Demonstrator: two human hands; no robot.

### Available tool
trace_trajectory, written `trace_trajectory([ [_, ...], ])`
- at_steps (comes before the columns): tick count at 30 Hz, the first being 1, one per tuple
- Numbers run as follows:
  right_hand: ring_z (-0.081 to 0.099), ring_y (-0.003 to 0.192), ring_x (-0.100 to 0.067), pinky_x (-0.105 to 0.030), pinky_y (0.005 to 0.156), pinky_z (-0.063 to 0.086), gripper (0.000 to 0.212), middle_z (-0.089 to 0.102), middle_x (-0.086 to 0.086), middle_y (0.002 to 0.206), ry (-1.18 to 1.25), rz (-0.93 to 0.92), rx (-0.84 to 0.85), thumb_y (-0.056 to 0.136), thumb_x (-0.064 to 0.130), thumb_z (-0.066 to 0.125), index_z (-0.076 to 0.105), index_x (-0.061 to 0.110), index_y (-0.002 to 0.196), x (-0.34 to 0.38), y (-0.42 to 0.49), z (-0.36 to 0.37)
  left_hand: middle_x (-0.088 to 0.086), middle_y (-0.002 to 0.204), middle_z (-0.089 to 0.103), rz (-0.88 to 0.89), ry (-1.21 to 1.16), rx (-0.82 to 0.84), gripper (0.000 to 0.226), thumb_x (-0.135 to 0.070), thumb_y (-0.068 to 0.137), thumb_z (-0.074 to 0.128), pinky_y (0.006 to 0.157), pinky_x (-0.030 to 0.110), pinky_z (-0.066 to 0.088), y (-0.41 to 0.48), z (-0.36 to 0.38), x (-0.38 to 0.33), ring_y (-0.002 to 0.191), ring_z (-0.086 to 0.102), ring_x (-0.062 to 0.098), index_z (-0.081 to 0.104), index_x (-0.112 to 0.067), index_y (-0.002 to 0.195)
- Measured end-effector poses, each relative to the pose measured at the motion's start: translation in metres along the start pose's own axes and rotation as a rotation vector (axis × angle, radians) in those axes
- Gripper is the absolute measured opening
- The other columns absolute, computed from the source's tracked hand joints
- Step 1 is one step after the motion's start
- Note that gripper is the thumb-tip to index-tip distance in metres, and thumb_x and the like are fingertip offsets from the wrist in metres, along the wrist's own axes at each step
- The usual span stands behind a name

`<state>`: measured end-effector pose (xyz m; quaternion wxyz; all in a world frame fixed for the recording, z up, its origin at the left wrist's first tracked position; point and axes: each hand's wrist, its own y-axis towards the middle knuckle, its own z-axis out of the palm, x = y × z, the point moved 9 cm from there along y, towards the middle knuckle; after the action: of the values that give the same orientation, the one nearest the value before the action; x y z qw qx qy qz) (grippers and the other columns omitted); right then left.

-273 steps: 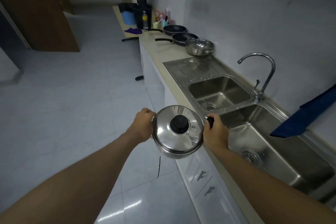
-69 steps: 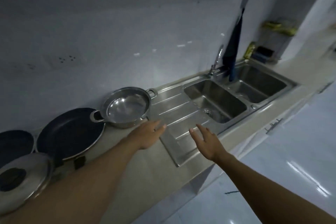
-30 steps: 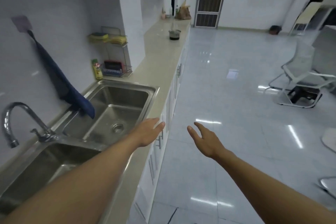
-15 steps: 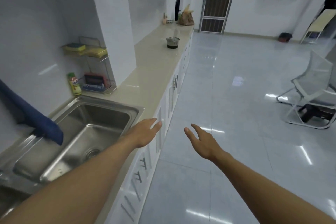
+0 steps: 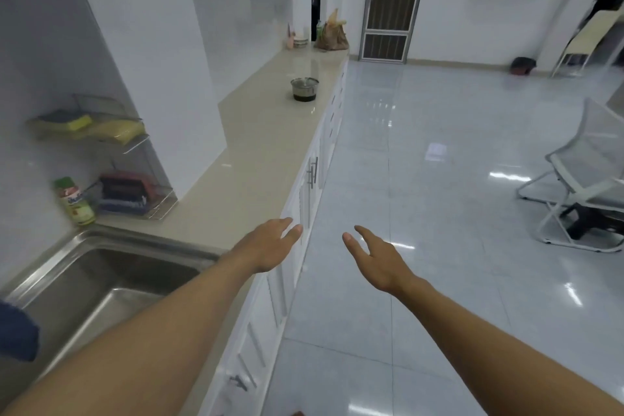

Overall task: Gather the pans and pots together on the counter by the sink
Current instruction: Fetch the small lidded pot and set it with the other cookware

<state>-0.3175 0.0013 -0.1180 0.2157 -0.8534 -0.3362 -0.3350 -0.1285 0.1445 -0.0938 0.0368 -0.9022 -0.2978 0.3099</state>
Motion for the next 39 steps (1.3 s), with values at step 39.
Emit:
trace_trajectory([
  [39,0.029,0.148,-0.02,-0.042,0.121,0.023,0.101,0.032,0.003,0.161,0.019,-0.037,0.108,0.078,0.091,0.024,0.029,0.028,0.156,-0.032,0.551,-0.153,-0.003,0.163,0.026,-0.107,-0.016,-0.082,0.073,-0.067,0.096,0.024,0.123,0.04,0.017,0.538,-0.135,-0.052,0.15,0.024,0.017,0.028,-0.023,0.155],
])
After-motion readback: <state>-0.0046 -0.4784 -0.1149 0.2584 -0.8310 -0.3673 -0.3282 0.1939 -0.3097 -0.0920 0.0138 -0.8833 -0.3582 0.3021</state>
